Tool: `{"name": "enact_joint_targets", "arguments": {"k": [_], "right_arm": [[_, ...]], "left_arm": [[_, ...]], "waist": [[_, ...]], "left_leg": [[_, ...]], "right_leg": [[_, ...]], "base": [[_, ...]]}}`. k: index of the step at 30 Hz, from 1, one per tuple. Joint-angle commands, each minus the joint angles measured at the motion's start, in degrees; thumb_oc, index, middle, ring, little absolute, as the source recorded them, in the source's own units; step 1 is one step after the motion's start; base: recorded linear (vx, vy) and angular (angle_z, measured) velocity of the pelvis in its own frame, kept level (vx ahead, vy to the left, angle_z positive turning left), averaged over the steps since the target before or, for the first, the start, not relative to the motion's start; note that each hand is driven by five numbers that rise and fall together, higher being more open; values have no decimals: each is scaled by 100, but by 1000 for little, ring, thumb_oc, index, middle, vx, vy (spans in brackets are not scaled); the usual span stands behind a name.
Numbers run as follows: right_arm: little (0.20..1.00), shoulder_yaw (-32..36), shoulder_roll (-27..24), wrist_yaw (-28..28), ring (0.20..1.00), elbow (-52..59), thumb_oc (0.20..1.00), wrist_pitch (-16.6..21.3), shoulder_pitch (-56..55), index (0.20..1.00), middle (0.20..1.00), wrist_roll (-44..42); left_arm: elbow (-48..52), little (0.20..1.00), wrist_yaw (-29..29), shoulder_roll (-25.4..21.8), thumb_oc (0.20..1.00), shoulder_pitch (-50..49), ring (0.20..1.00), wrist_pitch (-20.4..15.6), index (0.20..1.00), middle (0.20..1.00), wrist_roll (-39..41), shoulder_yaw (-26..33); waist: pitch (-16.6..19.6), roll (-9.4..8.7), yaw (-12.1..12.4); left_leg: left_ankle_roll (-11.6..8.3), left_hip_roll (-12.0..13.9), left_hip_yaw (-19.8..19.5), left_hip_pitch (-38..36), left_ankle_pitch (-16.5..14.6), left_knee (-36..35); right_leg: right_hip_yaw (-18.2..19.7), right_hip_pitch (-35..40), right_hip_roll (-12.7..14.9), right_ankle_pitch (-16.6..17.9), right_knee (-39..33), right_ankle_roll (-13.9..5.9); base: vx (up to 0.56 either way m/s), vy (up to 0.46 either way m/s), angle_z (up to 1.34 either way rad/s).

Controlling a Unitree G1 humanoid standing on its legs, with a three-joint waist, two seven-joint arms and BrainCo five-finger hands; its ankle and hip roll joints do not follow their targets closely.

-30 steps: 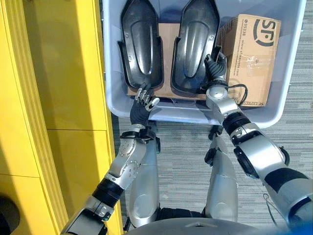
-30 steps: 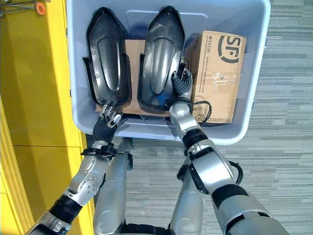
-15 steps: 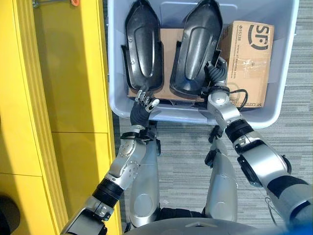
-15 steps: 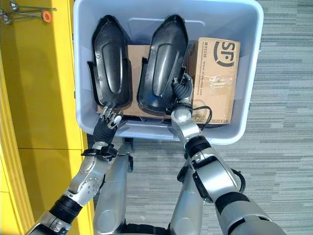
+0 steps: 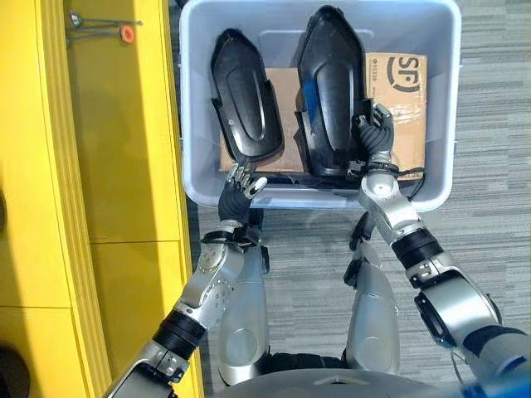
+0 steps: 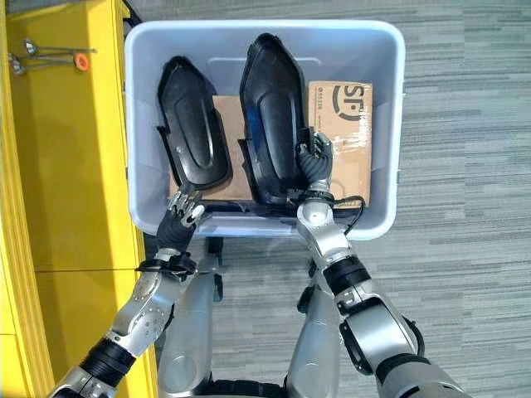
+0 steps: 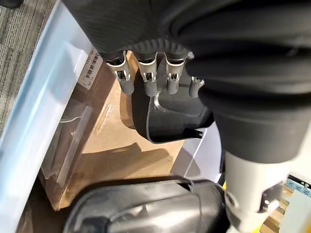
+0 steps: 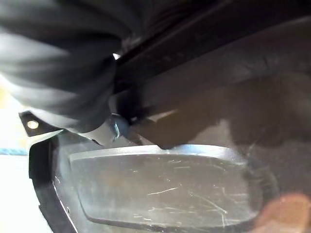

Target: Move parts from the plastic box to the shelf.

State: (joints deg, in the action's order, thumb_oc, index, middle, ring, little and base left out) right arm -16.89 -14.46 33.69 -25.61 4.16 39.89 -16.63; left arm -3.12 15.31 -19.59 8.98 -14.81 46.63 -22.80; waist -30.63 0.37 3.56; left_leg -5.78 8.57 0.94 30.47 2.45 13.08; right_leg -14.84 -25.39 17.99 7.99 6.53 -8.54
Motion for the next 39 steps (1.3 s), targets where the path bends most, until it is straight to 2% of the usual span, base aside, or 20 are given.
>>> {"name": "enact_joint_targets", "arguments": {"k": [1,5,6,13,19,20,21,22,24,28,29,30,31,32,34,35,36,37,38,39], "right_arm": [[200,197,-107,-190,200,889,200,534,-47,200,200,103],[200,172,-43,-348,200,1232,200,595,-332,200,200,16],[200,127,7,-537,200,1572,200,653,-670,200,200,-71],[200,-16,94,-880,200,2007,200,695,-1227,200,200,-268],[200,-297,142,-1378,200,2415,200,777,-1729,200,200,-803],[200,-298,142,-1378,200,2416,200,777,-1730,200,200,-803],[200,-354,112,-1475,200,2554,200,775,-1734,200,200,-862],[200,-354,112,-1475,200,2554,200,775,-1734,200,200,-862],[200,-393,108,-1534,200,2655,200,818,-1645,200,200,-941],[200,-430,116,-1588,200,2632,200,900,-1446,200,200,-1069],[200,-394,97,-1598,200,2644,200,924,-1461,200,200,-1093],[200,-364,61,-1599,200,2632,200,916,-1474,200,200,-1066],[200,-343,31,-1580,200,2639,200,919,-1496,200,200,-1061],[200,-288,-9,-1578,200,2680,200,935,-1547,200,200,-1054],[200,-226,-67,-1587,200,2725,200,913,-1665,200,200,-1097],[200,-207,-94,-1645,200,2746,200,896,-1799,200,200,-1141],[200,-209,-93,-1647,200,2749,200,896,-1809,200,200,-1142],[200,-215,-77,-1702,200,2751,200,901,-1866,200,200,-1197],[200,-210,-30,-1742,200,2684,200,885,-1964,200,200,-1306],[200,-211,-30,-1742,200,2684,200,885,-1965,200,200,-1307]], "left_arm": [[450,1000,-201,-205,1000,-319,1000,-70,1000,1000,-38,161],[468,1000,-253,-234,1000,-432,1000,-20,1000,1000,-37,249],[480,1000,-297,-268,1000,-591,1000,20,1000,1000,-43,368],[483,1000,-392,-312,1000,-897,1000,100,1000,1000,-68,571],[491,1000,-496,-329,1000,-1407,1000,243,1000,1000,-83,939],[493,1000,-496,-329,1000,-1409,1000,244,1000,1000,-83,940],[503,1000,-504,-297,1000,-1564,1000,288,1000,1000,-78,1046],[503,1000,-504,-297,1000,-1564,1000,288,1000,1000,-78,1046],[508,1000,-491,-223,1000,-1782,1000,298,1000,1000,-75,1217],[367,1000,-521,-81,1000,-1957,1000,328,1000,1000,-76,1307],[265,1000,-537,-64,1000,-1949,1000,350,1000,1000,-80,1298],[150,1000,-567,-59,1000,-1901,1000,402,1000,1000,-101,1247],[119,1000,-612,-62,1000,-1886,1000,429,1000,1000,-121,1216],[73,1000,-630,-64,1000,-1825,1000,455,1000,1000,-182,1182],[63,1000,-696,-59,1000,-1810,1000,470,1000,1000,-185,1180],[150,1000,-739,13,1000,-1880,1000,474,1000,1000,-187,1240],[157,1000,-739,12,1000,-1893,1000,476,1000,1000,-187,1241],[189,1000,-754,59,1000,-1899,1000,481,1000,1000,-174,1261],[251,1000,-782,98,1000,-1941,1000,520,1000,1000,-150,1275],[252,1000,-781,98,1000,-1942,1000,521,1000,1000,-150,1276]], "waist": [[84,39,38],[84,43,10],[159,54,-26],[308,99,-66],[560,133,-59],[560,133,-59],[618,127,-17],[618,127,-17],[749,119,105],[990,144,327],[1058,106,313],[1115,102,314],[1151,113,315],[1184,134,285],[1245,143,252],[1371,100,259],[1371,107,245],[1453,58,257],[1659,18,193],[1657,19,189]], "left_leg": [[170,47,185,-530,40,-470],[162,87,178,-743,38,-461],[145,141,167,-930,33,-468],[93,305,145,-1272,55,-487],[-24,785,62,-1804,329,-732],[-25,785,63,-1807,330,-735],[-52,941,29,-1963,501,-887],[-52,941,29,-1963,501,-887],[-110,1163,-69,-2111,856,-1191],[-308,1384,-98,-2108,1569,-1681],[-369,1402,148,-2138,1632,-1727],[-379,1429,467,-2116,1746,-1737],[-399,1422,605,-2087,1794,-1742],[-451,1450,954,-2007,1901,-1737],[-435,1397,1051,-2079,1801,-1578],[-362,1309,865,-2299,1404,-1055],[-361,1313,844,-2285,1375,-1016],[-323,1264,777,-2424,1197,-688],[-256,1167,755,-2761,800,-548],[-256,1167,752,-2762,799,-547]], "right_leg": [[36,453,79,-721,460,-60],[46,618,63,-791,534,-44],[64,733,32,-883,649,-22],[55,904,-71,-1181,1016,51],[-13,1045,-432,-1868,1862,322],[-12,1045,-432,-1870,1864,323],[-90,1083,-587,-2070,2086,427],[-90,1083,-588,-2070,2085,427],[-250,1095,-843,-2291,2284,585],[-560,1300,-1089,-2393,1935,700],[-653,1471,-1039,-2487,1729,675],[-843,1605,-982,-2453,1517,702],[-957,1712,-975,-2431,1364,707],[-1152,1872,-970,-2362,1163,746],[-1326,2023,-941,-2224,919,754],[-1433,2153,-920,-2013,550,777],[-1449,2181,-929,-2000,521,772],[-1526,2218,-906,-1924,349,806],[-1783,2306,-843,-1835,200,778],[-1786,2310,-843,-1834,198,777]], "base": [[0,0,0],[-12,-36,-2],[4,-48,-1],[-14,-77,-2],[-38,-166,-2],[-47,-220,-1],[-40,-159,2],[-88,-340,-3],[-87,-316,-7],[-44,-249,10],[-7,-237,9],[6,-197,12],[-63,-182,88],[-85,-162,125],[-112,-117,109],[-79,-50,107],[-100,-57,110],[-63,-4,98],[-65,-6,59],[-39,92,91]]}}
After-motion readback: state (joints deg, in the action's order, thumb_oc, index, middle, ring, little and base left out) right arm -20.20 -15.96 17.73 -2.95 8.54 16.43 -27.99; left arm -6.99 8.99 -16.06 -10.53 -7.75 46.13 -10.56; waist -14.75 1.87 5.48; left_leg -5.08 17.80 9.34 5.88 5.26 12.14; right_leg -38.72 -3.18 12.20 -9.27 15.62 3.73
